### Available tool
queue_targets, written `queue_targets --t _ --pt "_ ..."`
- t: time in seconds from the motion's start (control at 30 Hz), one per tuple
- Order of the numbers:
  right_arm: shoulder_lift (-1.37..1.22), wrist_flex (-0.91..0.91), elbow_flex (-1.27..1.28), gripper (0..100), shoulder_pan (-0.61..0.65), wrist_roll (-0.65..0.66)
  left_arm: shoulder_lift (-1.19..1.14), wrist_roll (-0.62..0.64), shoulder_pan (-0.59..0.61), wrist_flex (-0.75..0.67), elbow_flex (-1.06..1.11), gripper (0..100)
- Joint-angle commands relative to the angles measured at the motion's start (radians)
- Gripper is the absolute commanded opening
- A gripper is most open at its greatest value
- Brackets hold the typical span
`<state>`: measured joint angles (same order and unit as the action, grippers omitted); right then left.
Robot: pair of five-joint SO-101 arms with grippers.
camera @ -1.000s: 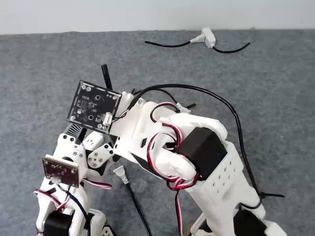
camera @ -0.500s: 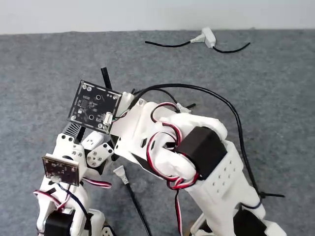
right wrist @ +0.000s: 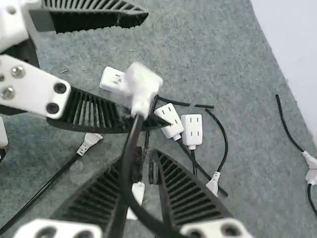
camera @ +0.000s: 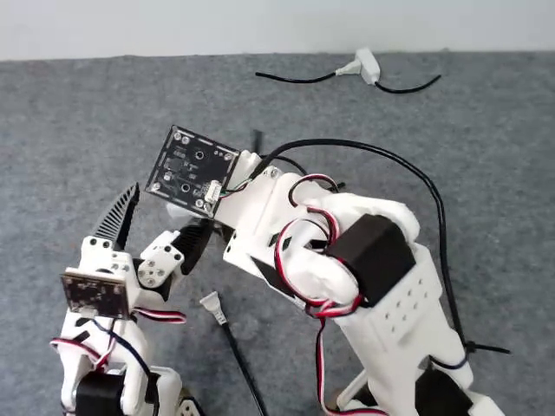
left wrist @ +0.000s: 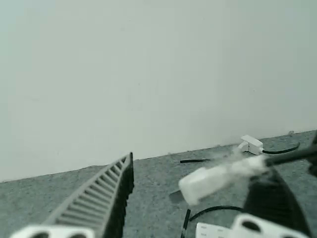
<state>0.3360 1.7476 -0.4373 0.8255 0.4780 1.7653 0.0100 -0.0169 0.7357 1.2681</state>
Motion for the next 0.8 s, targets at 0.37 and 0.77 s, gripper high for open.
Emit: queue_targets --t 0.37,0.77 --pt "0.028 0.01 0.06 0.9 -0.013 -0.02 0.0 0.009 0.008 -0.031 0.025 35" --pt "-0.271 -0.518 0.508 0.9 -0.058 -0.347 -0.006 0.009 0.244 -0.061 0.045 35"
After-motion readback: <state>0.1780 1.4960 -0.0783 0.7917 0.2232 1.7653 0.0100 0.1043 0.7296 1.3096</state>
